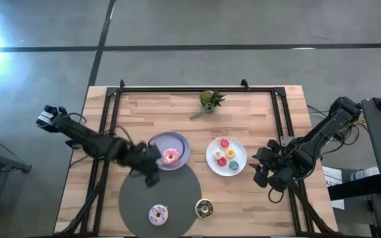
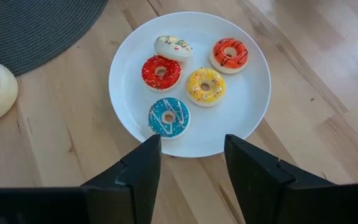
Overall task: Pick & Place donuts
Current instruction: Put the large purple donut on the purple plate
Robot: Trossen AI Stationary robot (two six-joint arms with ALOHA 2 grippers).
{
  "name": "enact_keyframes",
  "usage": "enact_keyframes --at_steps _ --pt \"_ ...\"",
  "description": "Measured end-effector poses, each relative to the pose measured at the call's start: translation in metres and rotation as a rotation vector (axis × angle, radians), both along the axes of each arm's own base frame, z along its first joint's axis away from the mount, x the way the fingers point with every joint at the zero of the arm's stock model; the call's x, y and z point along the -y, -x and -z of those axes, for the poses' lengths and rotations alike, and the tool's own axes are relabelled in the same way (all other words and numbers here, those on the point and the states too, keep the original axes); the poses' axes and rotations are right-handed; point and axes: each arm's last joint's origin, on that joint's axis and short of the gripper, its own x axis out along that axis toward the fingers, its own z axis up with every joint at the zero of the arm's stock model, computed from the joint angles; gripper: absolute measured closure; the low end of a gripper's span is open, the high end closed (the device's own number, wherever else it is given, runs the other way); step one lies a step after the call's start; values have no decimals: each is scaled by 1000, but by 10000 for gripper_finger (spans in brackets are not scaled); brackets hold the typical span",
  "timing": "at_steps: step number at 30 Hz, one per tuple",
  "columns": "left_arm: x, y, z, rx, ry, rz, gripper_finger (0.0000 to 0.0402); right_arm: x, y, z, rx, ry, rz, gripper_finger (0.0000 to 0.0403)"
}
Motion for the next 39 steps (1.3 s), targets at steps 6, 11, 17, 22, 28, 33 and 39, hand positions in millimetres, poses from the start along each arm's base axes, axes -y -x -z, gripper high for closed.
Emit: enact_keyframes --at_steps 6,11,17,22,28,33,39 --pt "79 4 29 -17 117 139 296 0 0 1 0 0 0 234" --pt "114 -2 59 -127 116 115 296 1 0 3 1 -1 4 234" --pt "133 -19 76 -178 60 139 293 4 -2 4 0 -7 31 234" --pt "138 -23 78 -223 40 137 260 4 -4 4 3 -16 39 234" --pt "134 -19 78 -271 7 120 208 4 -4 4 3 -20 38 234" --pt "141 -26 87 -221 51 131 201 4 -4 4 3 -20 39 234" --pt "139 -29 105 -276 -6 104 210 4 -4 4 7 -24 43 234"
